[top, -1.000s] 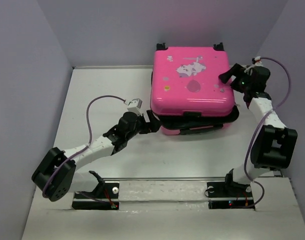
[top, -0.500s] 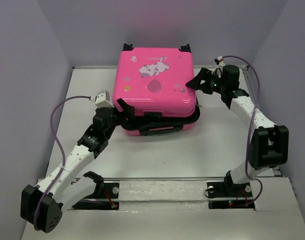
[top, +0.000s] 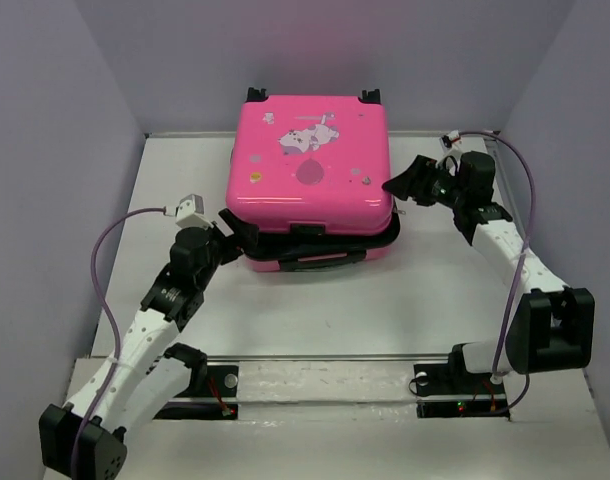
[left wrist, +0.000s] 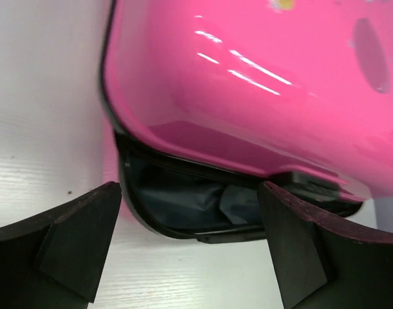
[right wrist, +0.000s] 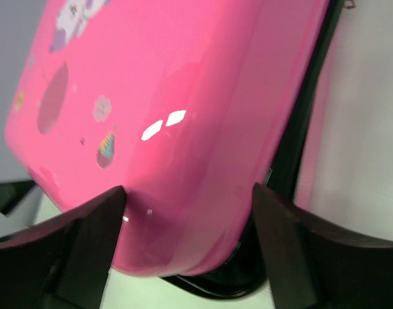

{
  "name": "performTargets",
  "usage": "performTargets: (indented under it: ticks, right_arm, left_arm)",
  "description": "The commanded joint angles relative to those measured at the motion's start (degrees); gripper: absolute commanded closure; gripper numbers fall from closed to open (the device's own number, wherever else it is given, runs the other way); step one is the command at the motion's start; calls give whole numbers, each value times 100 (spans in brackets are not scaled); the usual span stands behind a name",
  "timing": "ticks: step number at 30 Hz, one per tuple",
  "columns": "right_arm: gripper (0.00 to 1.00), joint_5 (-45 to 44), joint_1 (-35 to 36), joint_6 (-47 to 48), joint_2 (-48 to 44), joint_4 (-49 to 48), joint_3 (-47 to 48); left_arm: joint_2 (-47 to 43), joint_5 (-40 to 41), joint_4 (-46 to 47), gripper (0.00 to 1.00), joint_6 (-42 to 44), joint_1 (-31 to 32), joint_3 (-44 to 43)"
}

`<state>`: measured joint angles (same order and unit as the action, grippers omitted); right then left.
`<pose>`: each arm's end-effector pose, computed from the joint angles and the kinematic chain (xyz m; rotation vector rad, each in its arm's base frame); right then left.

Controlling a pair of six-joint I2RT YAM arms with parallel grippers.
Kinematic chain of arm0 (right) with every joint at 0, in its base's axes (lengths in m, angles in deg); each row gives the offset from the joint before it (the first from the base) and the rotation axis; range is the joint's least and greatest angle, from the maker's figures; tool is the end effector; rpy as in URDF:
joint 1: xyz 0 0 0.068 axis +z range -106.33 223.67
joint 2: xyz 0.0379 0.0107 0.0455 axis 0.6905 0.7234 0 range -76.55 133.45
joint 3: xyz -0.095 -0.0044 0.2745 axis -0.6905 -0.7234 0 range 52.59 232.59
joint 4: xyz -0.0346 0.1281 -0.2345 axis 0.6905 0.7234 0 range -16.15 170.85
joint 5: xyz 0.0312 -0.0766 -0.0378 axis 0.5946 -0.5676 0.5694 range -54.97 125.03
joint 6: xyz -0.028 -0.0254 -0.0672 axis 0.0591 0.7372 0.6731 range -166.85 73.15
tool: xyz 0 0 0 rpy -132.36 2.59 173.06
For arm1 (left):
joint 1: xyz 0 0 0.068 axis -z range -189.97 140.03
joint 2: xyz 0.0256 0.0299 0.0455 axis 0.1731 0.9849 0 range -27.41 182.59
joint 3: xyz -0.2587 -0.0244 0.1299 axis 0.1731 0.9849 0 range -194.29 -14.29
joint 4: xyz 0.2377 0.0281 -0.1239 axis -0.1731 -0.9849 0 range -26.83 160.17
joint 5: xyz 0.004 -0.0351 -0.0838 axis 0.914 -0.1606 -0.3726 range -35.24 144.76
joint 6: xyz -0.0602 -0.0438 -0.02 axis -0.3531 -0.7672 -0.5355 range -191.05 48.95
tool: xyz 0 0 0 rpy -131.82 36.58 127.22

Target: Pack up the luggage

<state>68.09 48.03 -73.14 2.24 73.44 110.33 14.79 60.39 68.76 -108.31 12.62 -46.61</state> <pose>0.3403 0.0619 0.3098 -0.0220 1.9771 0.9086 0.1942 -0.0738 0.2914 -0.3042 1.7902 -0.6648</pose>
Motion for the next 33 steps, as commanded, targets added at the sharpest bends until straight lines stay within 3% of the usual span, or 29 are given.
performTargets:
  ticks: [1, 4, 6, 11, 15, 20, 25, 28, 31, 32, 33]
  right_arm:
    - [7, -238, -146, 185, -398, 453, -122]
    - [2, -344, -208, 132, -417, 436, -192]
    - [2, -169, -208, 106, -364, 348, -227]
    - [0, 7, -208, -43, -320, 102, -272]
    - [0, -176, -208, -262, -346, -170, -333]
    - [6, -485, -260, -571, -355, -267, -316]
    - [6, -336, -313, -510, -539, -258, -280]
    - [4, -344, -313, -527, -618, -267, -324]
    - [3, -327, -313, -527, -636, -294, -316]
    - [3, -213, -313, -536, -636, -294, -307]
    - [3, -195, -313, -544, -627, -294, -298]
  left_arm:
    - [719, 290, 378, 1, 34, -631, -669]
    - [1027, -488, 729, 1, 8, -1438, -969]
    - [1324, -702, 809, 1, -18, -1651, -1136]
    - [2098, -2678, 2072, 1, -817, -2644, -864]
    - [3020, -3461, 3107, 1, -1388, -2681, -1119]
    - [3453, -3454, 3419, 1, -1977, -2856, -970]
    - [3603, -4025, 4630, 2, -2786, -3006, -66]
    - [3594, -3956, 4746, 1, -2796, -3076, 233]
    - [3874, -4148, 5911, 3, -3512, -3286, 907]
    - [4545, -4505, 8038, 6, -4230, -3357, 1451]
    - [4752, -4509, 8503, 6, -4455, -3349, 1482]
